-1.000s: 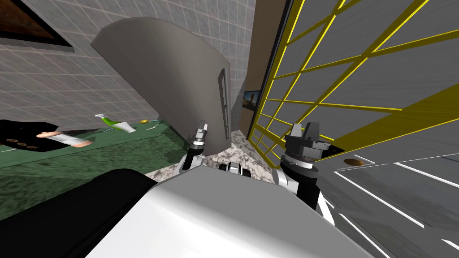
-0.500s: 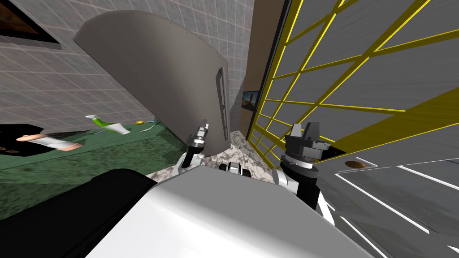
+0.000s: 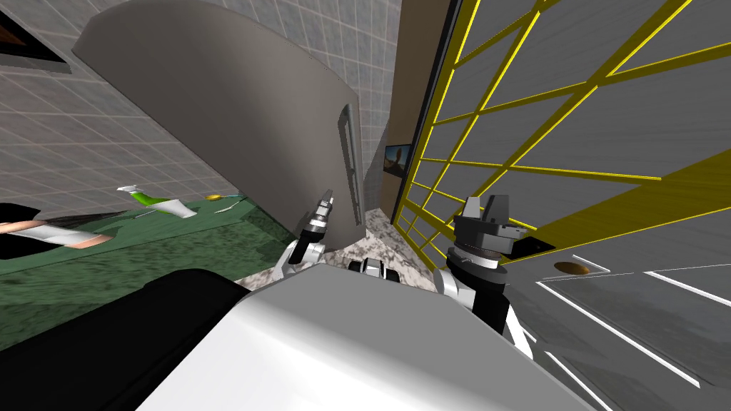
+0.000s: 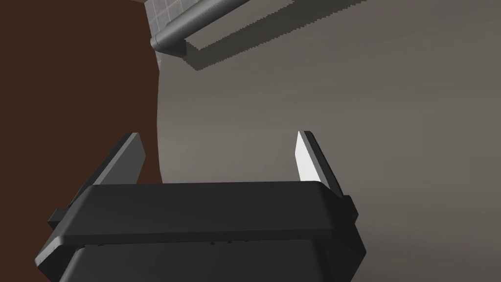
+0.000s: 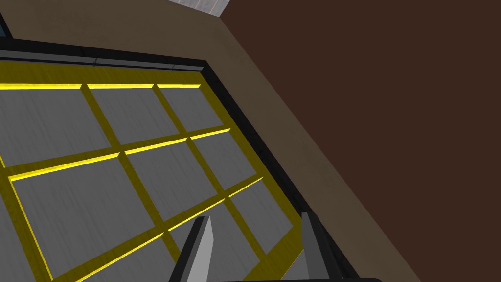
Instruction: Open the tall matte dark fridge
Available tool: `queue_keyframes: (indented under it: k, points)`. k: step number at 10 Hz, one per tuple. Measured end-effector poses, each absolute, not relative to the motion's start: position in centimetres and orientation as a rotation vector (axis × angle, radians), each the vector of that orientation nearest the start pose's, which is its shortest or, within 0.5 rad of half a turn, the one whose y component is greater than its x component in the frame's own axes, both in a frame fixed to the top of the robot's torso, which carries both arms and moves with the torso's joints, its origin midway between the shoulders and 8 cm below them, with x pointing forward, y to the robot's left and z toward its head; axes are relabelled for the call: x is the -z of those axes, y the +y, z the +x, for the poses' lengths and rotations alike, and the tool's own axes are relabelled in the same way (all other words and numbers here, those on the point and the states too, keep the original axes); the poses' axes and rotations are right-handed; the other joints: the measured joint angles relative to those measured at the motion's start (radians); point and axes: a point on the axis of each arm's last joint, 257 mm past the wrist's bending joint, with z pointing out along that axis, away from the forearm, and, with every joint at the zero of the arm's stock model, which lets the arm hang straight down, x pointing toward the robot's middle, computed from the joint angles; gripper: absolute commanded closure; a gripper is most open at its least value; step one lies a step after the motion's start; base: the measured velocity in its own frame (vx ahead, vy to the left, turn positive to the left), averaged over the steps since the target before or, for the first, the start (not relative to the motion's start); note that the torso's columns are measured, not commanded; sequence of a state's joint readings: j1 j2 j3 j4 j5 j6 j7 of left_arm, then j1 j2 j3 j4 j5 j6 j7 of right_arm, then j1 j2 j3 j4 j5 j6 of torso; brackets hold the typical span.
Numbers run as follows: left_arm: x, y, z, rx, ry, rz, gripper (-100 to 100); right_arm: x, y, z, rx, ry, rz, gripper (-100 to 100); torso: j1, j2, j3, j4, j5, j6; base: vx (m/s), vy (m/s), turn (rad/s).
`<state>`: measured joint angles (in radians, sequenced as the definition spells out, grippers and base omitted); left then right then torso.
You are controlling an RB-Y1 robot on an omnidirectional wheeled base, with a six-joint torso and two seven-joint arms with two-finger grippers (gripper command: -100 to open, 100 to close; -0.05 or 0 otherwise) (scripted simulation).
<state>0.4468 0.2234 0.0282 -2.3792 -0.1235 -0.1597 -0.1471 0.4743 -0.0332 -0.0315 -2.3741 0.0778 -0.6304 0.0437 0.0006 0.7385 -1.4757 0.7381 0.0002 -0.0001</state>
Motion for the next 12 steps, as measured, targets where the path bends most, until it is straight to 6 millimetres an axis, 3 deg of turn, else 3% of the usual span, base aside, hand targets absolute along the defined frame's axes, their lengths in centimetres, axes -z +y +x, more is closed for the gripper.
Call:
queue_keyframes:
  k: [12]
  points:
    - [1.1,27.3,40.8,0.824,1.170,-0.546,-100,-9.3,-25.9,29.9,-1.243,0.520,0.365,0,0.000,0.000,0.000,0.000,0.000,0.000,0.061,-0.021,-0.020]
